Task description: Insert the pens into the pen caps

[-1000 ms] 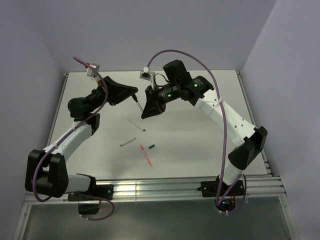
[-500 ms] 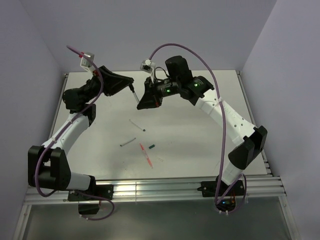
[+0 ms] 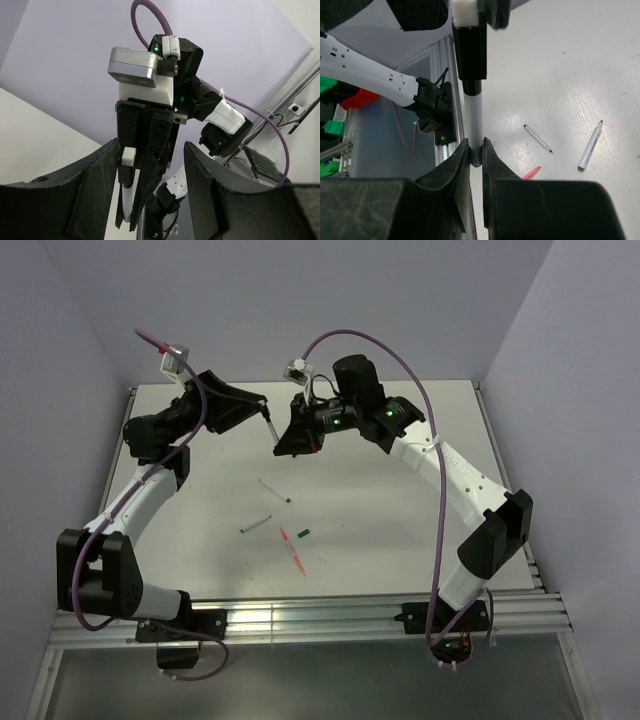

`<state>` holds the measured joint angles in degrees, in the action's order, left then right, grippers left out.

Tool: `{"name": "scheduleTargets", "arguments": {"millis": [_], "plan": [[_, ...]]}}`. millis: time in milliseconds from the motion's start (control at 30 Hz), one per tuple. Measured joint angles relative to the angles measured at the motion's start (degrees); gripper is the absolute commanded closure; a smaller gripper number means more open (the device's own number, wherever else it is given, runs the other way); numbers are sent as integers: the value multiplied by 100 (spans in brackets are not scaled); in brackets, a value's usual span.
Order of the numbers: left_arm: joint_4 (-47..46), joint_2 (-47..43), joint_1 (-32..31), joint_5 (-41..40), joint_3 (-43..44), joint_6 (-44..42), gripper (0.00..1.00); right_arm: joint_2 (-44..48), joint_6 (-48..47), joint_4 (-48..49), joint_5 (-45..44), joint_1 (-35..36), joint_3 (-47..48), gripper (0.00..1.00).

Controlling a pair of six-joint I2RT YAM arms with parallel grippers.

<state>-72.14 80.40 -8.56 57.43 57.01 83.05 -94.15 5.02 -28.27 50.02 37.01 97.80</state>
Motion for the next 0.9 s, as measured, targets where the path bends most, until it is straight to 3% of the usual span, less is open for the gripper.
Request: {"name": "scheduleTargets", "arguments": {"millis": [167,300,333,467,500,533,733,900], "plan": [[859,-247,321,61,-7,-697,36,162,90,-35,48,-295,-273,100],[2280,-409,726,105,55,-1816,32,426,-149,-330,-160,-1121,-568,100],[2708,-404,798,118,133,-2175,21,520,-280,-483,-326,-1381,-680,100],[4765,-238,850,68,903,-3755,14,649,-914,-1012,-1075,-2140,-1034,100],[5230,-175,846,31,1154,-4105,1,612,-1062,-1150,-1259,-2262,-1099,100],[5650,-129,839,-42,1390,-4483,0,538,-1215,-1311,-1493,-2402,-1137,100],[7204,-107,809,-424,2037,-5834,1,-837,-1888,-1978,-2538,-3359,-953,100],[7532,-101,726,-737,2100,-6085,1,-2396,-2142,-2385,-3270,-4116,-101,100]]}}
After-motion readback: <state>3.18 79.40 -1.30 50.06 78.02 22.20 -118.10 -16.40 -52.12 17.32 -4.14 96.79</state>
